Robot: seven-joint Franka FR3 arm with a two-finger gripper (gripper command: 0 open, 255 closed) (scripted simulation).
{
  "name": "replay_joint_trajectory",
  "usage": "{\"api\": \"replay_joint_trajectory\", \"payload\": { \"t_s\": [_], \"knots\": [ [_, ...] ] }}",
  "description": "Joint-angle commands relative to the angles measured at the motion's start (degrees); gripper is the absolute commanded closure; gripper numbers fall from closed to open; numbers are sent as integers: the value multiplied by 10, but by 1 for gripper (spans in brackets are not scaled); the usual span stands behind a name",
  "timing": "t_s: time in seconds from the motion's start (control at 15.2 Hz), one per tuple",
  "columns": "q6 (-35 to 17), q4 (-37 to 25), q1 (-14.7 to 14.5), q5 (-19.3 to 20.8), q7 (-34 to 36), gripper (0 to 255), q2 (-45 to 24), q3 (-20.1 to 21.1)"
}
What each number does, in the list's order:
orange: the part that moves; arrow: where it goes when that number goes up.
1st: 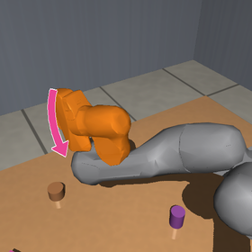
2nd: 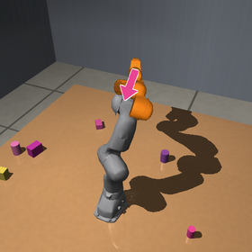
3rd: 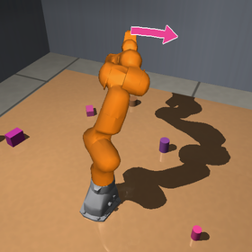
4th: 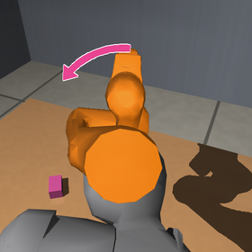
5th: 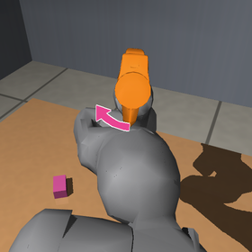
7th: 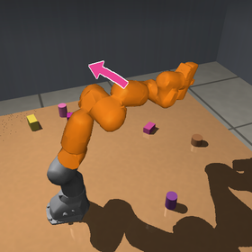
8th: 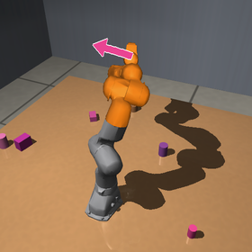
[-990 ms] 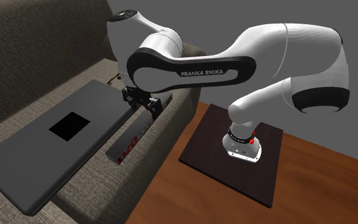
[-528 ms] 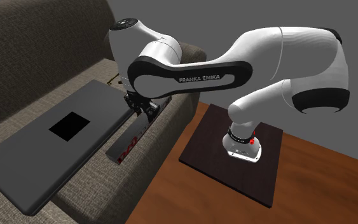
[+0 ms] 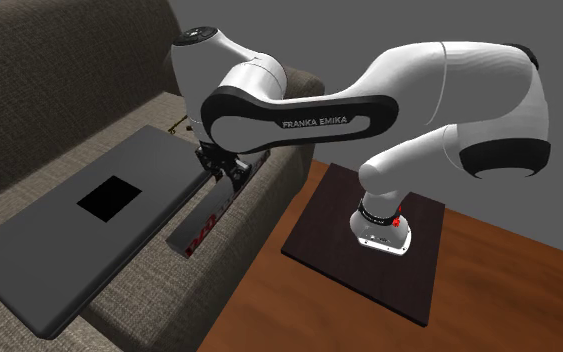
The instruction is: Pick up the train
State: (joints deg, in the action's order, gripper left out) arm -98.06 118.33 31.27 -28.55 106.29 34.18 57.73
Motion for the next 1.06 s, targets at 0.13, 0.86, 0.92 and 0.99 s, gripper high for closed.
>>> {"api": "replay_joint_trajectory", "payload": {
  "t_s": [0.13,0.86,0.92,0.99],
  "knots": [
    [24,-25,2,7,4,255,-3,-9],
    [100,-116,14,29,18,255,-23,-26],
    [101,-117,14,29,18,255,-23,-26],
    [101,-117,14,29,18,255,-23,-26]
  ]
}}
